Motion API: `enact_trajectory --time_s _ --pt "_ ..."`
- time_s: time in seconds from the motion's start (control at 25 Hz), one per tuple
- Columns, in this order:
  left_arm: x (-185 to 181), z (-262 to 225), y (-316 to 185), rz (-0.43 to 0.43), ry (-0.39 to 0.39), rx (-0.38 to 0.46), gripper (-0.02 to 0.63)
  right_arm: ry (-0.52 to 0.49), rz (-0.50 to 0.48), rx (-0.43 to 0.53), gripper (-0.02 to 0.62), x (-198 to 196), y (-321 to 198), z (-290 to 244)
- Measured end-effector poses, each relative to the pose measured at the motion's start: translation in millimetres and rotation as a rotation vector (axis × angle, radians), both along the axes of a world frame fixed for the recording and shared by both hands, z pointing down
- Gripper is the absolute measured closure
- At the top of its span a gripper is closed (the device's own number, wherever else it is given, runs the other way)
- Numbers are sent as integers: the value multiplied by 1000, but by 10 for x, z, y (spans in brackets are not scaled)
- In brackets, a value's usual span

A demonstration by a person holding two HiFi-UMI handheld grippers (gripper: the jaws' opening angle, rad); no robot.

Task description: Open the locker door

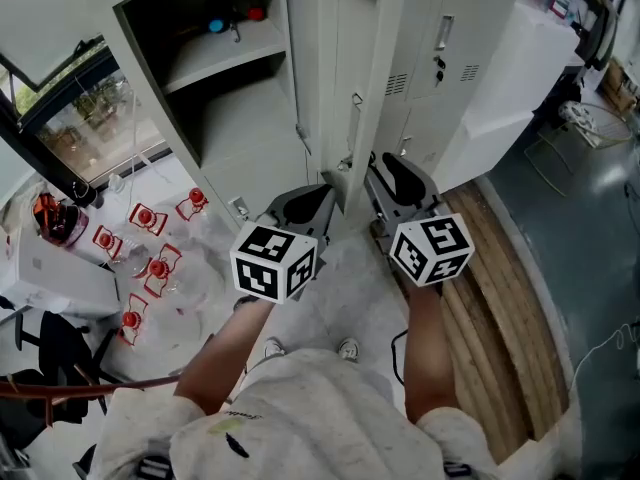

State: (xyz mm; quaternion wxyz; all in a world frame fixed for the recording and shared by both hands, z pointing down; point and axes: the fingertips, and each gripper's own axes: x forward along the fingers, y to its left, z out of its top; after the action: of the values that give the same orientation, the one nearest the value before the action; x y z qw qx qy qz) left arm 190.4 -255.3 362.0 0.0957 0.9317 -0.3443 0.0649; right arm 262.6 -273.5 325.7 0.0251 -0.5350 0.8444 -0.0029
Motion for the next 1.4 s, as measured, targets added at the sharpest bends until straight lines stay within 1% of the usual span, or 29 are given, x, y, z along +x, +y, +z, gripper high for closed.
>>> enact_trajectory --time_s 0.16,0.24,0.32,0.48,0.72,0.92,1.04,1.16,1.4 --pt "5 14 -7 -16 -1 -5 601 -7 -17 -1 451 59 -6 3" --pt "21 10 -14 -18 1 -7 601 -9 -13 4 496 125 4 -8" --pt "41 9 -18 -14 3 -8 601 -11 -9 6 499 184 26 -19" --pt "93 31 -2 5 1 -11 600 4 25 1 507 231 85 -14" --pt "126 -18 9 36 9 -1 601 0 87 1 527 216 212 -91" --pt "45 -37 17 51 14 7 601 -29 138 16 544 100 384 -195" --pt "-25 -54 13 54 19 9 601 -24 151 36 552 -10 490 -269" --pt "-116 -60 0 58 21 12 600 -9 151 50 555 -178 538 -321" --pt "-299 -66 11 58 11 18 601 -3 140 47 560 -482 569 -322"
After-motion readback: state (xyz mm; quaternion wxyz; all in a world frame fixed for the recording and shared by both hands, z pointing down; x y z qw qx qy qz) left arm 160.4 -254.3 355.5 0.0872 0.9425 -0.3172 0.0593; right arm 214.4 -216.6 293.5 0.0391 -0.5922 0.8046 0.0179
